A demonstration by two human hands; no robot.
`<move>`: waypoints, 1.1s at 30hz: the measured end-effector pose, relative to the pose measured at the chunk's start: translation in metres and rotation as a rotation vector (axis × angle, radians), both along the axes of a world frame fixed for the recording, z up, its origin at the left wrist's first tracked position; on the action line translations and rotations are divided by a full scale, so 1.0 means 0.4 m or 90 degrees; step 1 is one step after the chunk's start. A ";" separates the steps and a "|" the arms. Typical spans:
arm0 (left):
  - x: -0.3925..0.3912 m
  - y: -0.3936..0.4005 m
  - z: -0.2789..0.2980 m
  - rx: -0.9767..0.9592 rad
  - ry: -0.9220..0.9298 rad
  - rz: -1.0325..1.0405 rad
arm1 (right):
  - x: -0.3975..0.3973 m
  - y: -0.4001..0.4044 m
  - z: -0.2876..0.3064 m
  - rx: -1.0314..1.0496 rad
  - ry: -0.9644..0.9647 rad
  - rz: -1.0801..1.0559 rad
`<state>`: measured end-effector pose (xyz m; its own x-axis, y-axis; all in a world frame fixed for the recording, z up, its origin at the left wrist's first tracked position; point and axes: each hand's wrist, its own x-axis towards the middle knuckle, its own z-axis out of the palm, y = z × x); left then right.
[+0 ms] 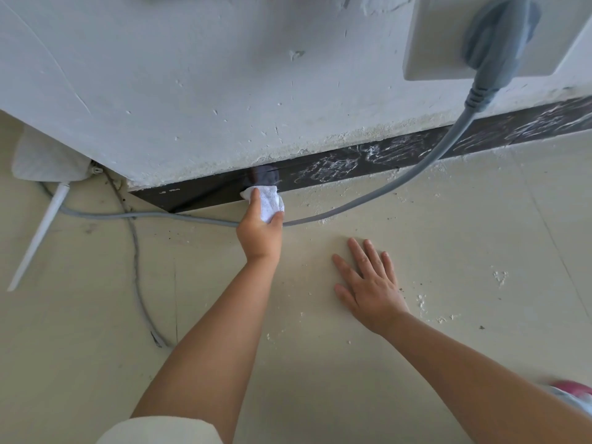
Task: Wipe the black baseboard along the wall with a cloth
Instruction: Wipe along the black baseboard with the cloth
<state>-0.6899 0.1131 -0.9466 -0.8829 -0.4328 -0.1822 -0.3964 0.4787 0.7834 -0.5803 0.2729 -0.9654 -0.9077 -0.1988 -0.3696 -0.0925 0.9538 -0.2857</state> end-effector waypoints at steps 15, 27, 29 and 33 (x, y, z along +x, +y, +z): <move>0.009 0.023 0.015 -0.108 -0.012 -0.073 | 0.003 0.000 -0.006 0.019 0.012 0.003; 0.035 0.026 0.073 -0.068 0.069 -0.223 | -0.001 0.004 0.006 -0.025 -0.006 -0.015; 0.056 -0.004 0.081 -0.071 0.081 -0.271 | -0.006 0.009 0.020 -0.056 0.001 -0.036; 0.078 -0.065 0.104 -0.022 0.082 -0.255 | -0.031 0.028 0.073 -0.191 0.027 -0.160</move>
